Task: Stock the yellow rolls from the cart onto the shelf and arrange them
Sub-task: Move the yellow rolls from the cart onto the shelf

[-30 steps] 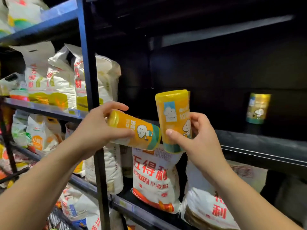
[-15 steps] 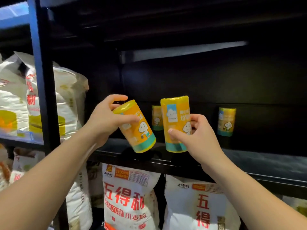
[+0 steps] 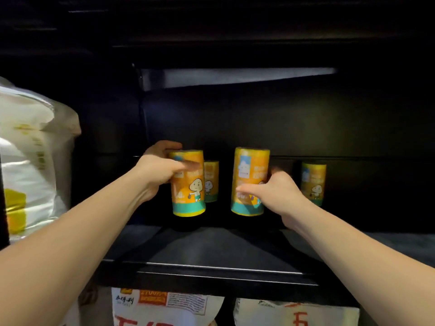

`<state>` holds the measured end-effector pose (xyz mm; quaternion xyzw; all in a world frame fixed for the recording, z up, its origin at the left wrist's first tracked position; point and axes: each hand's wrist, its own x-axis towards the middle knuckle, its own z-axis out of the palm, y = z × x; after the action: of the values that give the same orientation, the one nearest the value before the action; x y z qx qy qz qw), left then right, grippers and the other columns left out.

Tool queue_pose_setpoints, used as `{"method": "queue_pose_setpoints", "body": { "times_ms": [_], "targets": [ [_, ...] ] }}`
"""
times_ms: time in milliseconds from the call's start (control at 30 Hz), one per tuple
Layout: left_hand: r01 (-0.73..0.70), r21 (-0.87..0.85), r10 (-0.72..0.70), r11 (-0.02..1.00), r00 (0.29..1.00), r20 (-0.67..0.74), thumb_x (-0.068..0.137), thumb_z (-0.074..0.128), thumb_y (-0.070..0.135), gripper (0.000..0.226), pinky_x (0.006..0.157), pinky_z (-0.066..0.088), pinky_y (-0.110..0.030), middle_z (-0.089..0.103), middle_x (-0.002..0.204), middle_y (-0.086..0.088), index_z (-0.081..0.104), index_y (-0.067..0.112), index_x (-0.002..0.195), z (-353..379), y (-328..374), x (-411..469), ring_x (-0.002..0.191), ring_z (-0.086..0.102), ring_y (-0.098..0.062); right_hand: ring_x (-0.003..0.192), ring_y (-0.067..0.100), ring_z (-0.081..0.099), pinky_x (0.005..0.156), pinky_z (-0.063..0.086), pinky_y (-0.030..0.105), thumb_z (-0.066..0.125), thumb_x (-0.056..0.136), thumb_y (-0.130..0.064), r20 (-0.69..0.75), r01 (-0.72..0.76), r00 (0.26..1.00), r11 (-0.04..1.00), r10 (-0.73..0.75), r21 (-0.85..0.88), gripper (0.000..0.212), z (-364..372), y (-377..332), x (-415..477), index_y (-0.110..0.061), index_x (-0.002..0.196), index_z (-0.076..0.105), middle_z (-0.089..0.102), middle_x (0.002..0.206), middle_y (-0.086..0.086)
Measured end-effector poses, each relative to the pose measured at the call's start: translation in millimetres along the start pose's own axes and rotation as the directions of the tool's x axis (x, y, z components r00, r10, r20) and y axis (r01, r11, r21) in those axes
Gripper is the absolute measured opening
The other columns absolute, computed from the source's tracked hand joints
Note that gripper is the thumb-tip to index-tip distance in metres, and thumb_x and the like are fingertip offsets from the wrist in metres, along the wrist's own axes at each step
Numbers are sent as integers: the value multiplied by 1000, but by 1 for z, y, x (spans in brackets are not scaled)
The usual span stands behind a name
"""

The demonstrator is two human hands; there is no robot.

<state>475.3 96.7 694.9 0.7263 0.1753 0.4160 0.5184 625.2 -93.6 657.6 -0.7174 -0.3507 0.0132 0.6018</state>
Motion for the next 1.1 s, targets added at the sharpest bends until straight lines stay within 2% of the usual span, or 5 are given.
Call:
{"method": "queue_pose_setpoints", "body": {
  "times_ms": [133,300,467,633,1100],
  "targets": [
    [18,70,-27,997,992,126,66,87,9,74,70,54,-33,66,115,-1,53,23,130,0,-9,29,101,65,-19,88,15,70,79,59,33,92,61,-22,5,-40,999,997,41,-58,57,14,10,29,-18,111,63,72,101,0],
    [10,117,-35,993,977,211,68,86,5,79,76,57,-37,62,118,-10,48,18,136,2,-25,63,103,65,-25,70,1,59,54,44,16,89,66,-20,-20,-72,997,982,70,-172,37,27,13,63,-18,95,65,66,84,-6],
    [62,142,-93,988,970,225,70,84,4,72,92,55,-45,64,113,-14,47,4,132,13,-33,80,102,66,-26,79,9,67,62,52,22,91,63,-20,-36,-90,996,971,85,-220,43,40,24,87,-14,99,68,72,94,2],
    [79,129,-111,989,958,265,71,84,5,68,92,56,-46,68,109,-10,53,6,132,23,-37,91,99,68,-23,87,16,70,80,58,31,95,55,-27,-56,-98,995,947,84,-307,53,52,36,114,-13,100,71,74,96,3],
    [128,114,-159,985,928,336,82,73,0,68,83,57,-39,60,104,0,45,13,142,23,-52,101,92,63,-15,109,23,64,92,56,41,96,45,-43,-85,-177,984,899,156,-400,95,82,61,151,-10,123,54,65,117,7]
  ]
}}
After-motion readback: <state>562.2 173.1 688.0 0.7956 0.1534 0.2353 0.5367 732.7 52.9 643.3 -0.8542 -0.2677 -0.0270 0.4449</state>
